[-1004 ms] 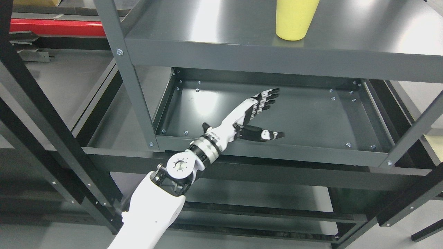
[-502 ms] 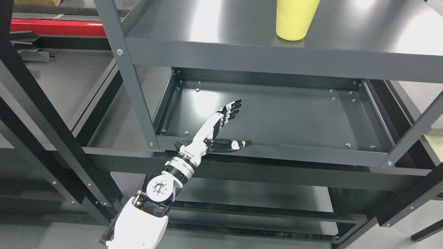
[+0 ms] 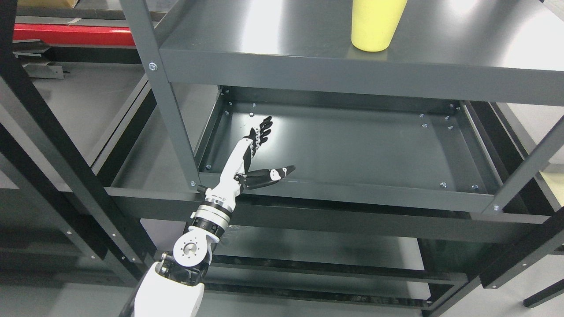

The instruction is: Place yellow IKEA cup on middle right shelf

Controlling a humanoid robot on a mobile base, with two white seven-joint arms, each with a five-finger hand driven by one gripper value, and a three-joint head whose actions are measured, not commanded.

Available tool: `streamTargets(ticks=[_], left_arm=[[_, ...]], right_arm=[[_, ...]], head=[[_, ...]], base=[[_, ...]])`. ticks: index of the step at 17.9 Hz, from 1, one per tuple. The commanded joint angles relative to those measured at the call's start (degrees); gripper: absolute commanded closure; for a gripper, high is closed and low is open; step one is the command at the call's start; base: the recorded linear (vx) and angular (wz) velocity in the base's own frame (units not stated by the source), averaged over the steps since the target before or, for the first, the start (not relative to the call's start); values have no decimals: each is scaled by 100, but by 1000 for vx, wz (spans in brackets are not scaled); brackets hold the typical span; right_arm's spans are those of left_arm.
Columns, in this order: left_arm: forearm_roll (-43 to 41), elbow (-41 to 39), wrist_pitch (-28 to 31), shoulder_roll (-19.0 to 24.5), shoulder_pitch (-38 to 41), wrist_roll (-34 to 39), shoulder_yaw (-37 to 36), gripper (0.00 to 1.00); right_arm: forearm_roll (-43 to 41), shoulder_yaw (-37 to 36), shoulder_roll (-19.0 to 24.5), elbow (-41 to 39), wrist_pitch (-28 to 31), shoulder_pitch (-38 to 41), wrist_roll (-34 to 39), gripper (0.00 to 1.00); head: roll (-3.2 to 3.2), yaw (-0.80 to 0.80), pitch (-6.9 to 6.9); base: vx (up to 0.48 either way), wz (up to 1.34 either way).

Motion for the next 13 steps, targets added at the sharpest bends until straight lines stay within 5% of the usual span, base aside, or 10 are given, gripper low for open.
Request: streamTargets(ticks=[1,13], left_arm=[[108,-270,-22,100,106,15,144,1],[117,-402,-23,100,133,-11,276,1]], right_arm=[[-141,97,-100,0,3,79,5,1],[-141,97,-100,0,3,79,5,1]], head=[[0,0,0],[0,0,0]], base=[[0,0],[0,0]])
